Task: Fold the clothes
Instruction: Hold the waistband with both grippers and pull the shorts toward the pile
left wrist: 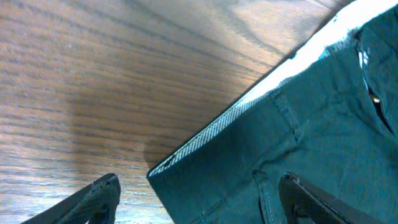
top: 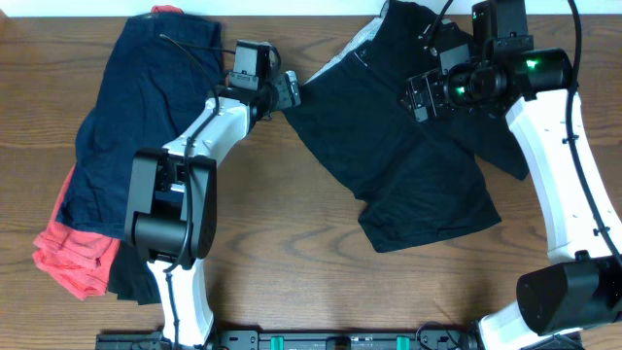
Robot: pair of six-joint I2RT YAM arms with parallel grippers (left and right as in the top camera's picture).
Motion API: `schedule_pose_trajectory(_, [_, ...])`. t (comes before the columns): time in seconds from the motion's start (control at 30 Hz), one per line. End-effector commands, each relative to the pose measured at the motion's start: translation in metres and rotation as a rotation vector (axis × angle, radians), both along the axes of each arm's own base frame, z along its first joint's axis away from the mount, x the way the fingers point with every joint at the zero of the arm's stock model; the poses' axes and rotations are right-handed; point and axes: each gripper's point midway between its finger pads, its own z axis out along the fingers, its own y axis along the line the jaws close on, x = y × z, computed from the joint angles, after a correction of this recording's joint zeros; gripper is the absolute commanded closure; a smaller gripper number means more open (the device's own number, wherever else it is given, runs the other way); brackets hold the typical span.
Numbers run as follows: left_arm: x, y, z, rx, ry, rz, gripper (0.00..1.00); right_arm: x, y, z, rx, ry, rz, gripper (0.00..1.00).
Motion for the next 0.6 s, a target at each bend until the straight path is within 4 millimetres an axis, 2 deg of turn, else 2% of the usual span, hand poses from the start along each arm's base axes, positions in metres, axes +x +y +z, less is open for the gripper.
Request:
schedule_pose_trajectory(0.0, [0.004, -0.002, -0.015, -0.059, 0.045, 0.07, 0.18, -0.005, 0.014, 0.002, 0.021, 0.008, 0.022, 0.13])
schedule_pose_trajectory(0.1, [0.004, -0.002, -0.024, -0.068, 0.062, 0.086, 0.18, -0.007, 0.02, 0.002, 0.02, 0.007, 0.037, 0.13])
schedule_pose_trajectory(0.37, [0.007, -0.002, -0.024, -0.071, 0.052, 0.086, 0.18, -0.007, 0.025, 0.003, 0.022, -0.004, 0.052, 0.12])
schedule_pose_trajectory(0.57, [0.002, -0.01, -0.034, -0.068, 0.072, 0.07, 0.2, -0.008, 0.031, 0.003, 0.022, -0.004, 0.065, 0.12])
